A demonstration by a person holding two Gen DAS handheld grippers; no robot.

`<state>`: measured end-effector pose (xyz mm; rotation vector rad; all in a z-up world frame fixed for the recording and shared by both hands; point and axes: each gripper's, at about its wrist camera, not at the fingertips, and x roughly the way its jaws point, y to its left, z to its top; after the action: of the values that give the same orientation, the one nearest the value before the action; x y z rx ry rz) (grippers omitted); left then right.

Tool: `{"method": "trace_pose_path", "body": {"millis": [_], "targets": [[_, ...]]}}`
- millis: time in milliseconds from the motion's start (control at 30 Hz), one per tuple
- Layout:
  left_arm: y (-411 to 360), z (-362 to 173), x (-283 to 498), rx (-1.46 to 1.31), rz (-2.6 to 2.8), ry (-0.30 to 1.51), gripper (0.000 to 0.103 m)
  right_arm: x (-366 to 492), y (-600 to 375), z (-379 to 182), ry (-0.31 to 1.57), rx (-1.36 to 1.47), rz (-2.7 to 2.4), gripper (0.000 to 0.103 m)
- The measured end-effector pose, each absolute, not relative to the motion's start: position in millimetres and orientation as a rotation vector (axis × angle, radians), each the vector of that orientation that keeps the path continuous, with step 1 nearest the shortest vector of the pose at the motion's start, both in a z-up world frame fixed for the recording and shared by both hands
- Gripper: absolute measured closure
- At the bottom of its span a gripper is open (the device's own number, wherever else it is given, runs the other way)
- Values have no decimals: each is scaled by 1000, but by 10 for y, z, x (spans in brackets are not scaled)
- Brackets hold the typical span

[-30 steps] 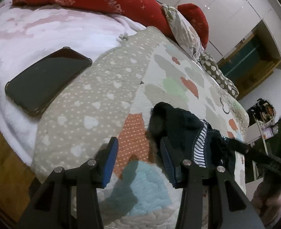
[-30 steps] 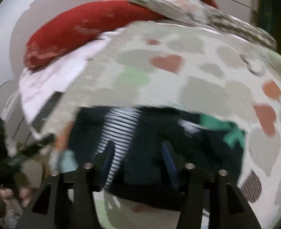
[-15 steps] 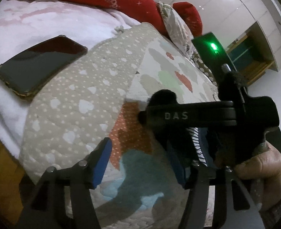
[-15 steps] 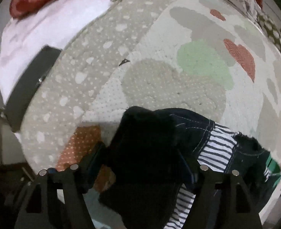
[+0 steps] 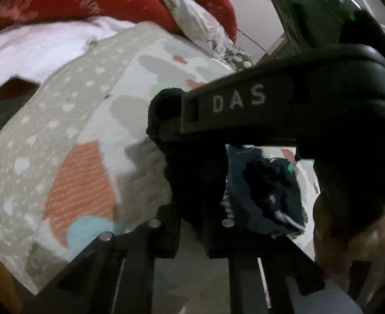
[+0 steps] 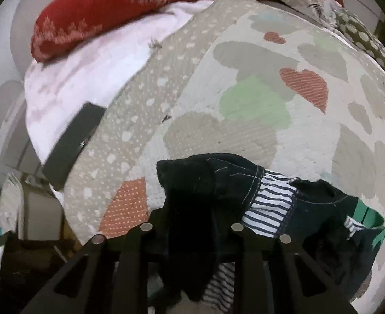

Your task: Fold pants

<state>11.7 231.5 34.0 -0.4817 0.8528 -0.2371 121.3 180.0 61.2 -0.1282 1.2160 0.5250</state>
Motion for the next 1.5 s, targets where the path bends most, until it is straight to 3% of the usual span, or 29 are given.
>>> {"method": "trace_pose_path", "body": {"millis": [400, 700, 767, 833, 1100, 1300, 1367, 1467, 1500], "targets": [[1319, 861, 254, -315, -403, 836, 90, 1094, 265, 1103, 1030, 276, 494, 79], [976, 822, 261, -271, -452, 918, 90, 1022, -1012, 417, 1054, 577, 357, 79], [1039, 838, 288, -268, -416, 920, 89, 1035, -1074, 347, 1049, 598, 395, 77], [1098, 841, 335, -274, -372, 934, 88, 1027, -1109, 387, 1035, 584, 394, 67], [1037, 614, 527, -267, -334, 1009, 87, 716, -1149, 950, 812, 537, 415, 66], [949, 312, 710, -215, -227, 1104, 74, 855, -995, 512, 923, 613, 446, 66], [993, 241, 773, -229, -216, 1139, 65, 915, -1035, 320, 960, 622, 377, 68], [1144, 338, 744, -308, -268, 1114, 64, 885, -1164, 267, 957, 657, 360, 67], [1184, 377, 727, -326, -279, 1090, 63, 846, -1215, 308, 940, 663, 355, 60]]}}
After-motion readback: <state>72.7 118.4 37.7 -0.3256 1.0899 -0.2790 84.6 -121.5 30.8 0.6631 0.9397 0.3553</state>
